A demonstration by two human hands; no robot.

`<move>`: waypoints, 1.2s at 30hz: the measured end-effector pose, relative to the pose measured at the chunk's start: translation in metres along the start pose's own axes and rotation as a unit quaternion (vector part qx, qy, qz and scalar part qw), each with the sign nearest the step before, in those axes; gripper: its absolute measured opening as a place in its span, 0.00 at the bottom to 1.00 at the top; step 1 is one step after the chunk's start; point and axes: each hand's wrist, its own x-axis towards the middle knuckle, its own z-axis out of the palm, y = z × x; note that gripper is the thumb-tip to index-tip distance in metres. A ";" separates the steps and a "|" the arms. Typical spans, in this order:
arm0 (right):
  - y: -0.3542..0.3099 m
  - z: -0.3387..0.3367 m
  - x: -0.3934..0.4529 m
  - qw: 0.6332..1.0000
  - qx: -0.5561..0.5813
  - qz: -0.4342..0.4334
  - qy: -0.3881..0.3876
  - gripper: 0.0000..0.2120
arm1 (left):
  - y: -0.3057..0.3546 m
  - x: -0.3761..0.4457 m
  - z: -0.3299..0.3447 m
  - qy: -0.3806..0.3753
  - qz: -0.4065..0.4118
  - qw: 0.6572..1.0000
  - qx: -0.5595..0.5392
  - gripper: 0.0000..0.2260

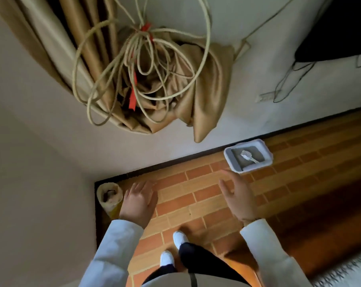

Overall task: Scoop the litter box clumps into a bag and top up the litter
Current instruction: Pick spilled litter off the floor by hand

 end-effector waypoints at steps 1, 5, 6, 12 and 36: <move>0.006 -0.005 -0.011 1.000 0.002 0.024 0.009 0.18 | 0.006 0.002 0.001 -0.010 0.016 1.000 -0.003 0.14; 0.030 -0.025 -0.050 0.990 0.022 0.122 0.061 0.18 | 0.034 0.014 0.006 -0.056 0.079 0.995 -0.028 0.15; 0.035 -0.030 -0.057 0.987 0.031 0.144 0.070 0.18 | 0.042 0.017 0.008 -0.065 0.094 0.993 -0.032 0.15; 0.067 -0.057 -0.083 0.970 0.035 0.221 0.096 0.17 | 0.087 0.044 0.029 -0.081 0.189 0.978 -0.042 0.18; 0.272 -0.190 0.149 0.985 0.020 0.169 0.042 0.17 | 0.281 0.217 0.156 -0.010 0.118 0.992 -0.035 0.16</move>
